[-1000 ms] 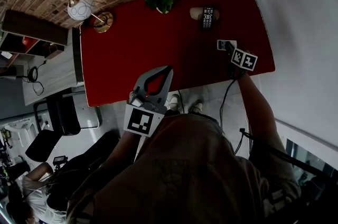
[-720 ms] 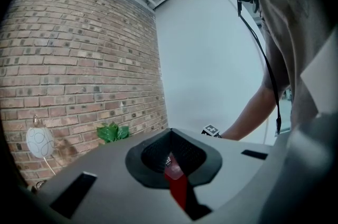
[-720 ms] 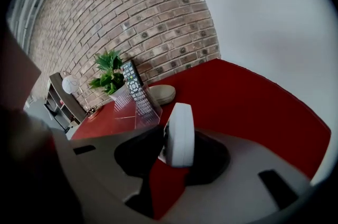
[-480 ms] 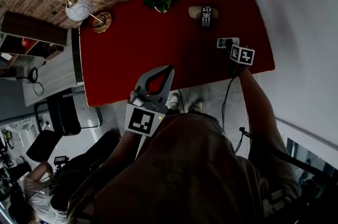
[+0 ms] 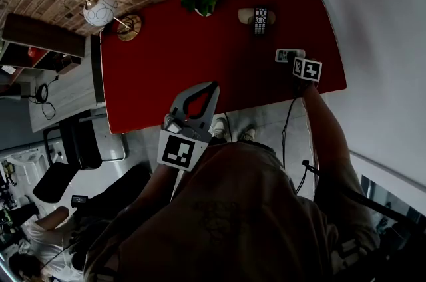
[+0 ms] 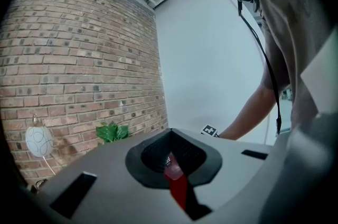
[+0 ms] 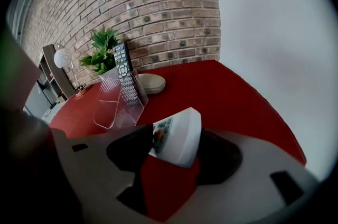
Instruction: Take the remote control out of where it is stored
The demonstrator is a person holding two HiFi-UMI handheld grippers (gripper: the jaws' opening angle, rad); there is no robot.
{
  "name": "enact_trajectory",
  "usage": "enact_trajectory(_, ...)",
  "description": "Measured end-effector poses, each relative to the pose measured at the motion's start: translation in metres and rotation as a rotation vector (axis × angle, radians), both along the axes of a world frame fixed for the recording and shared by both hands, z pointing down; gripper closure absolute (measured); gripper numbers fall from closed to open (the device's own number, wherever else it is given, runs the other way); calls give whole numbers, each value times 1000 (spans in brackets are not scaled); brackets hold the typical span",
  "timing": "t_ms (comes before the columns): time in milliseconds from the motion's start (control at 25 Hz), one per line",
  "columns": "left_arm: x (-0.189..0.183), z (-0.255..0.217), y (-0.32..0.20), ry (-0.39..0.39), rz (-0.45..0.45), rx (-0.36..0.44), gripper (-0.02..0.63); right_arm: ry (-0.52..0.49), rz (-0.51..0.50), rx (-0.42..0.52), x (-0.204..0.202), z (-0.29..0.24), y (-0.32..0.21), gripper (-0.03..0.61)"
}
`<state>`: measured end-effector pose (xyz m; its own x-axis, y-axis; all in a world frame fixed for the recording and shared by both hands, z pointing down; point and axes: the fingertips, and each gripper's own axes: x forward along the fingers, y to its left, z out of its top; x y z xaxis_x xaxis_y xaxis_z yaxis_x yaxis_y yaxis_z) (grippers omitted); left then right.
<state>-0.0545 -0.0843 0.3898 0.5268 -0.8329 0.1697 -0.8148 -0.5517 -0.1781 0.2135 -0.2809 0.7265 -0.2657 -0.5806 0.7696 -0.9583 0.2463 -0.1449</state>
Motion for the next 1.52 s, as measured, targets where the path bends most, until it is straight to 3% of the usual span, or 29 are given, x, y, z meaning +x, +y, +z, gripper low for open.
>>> enact_trajectory(360,0,1,1,3,-17,-13,603,-67,38,-2,26,10,3,319)
enact_trajectory(720,12,4,3,-9,5,-14,603,52,-37,-76,38,30,20,302)
enact_trajectory(920,16,4,3,-14,10,-12,603,114,-47,-58,44,29,20,301)
enact_trajectory(1200,20,3,5,-13,13,-6,603,87,-41,-31,41,21,18,301)
enact_trajectory(1360,20,2,4,36,5,-15,603,75,-36,-18,41,14,16,301)
enact_trajectory(1520,19,3,2,24,5,-16,603,10,10,16,38,-5,10,301)
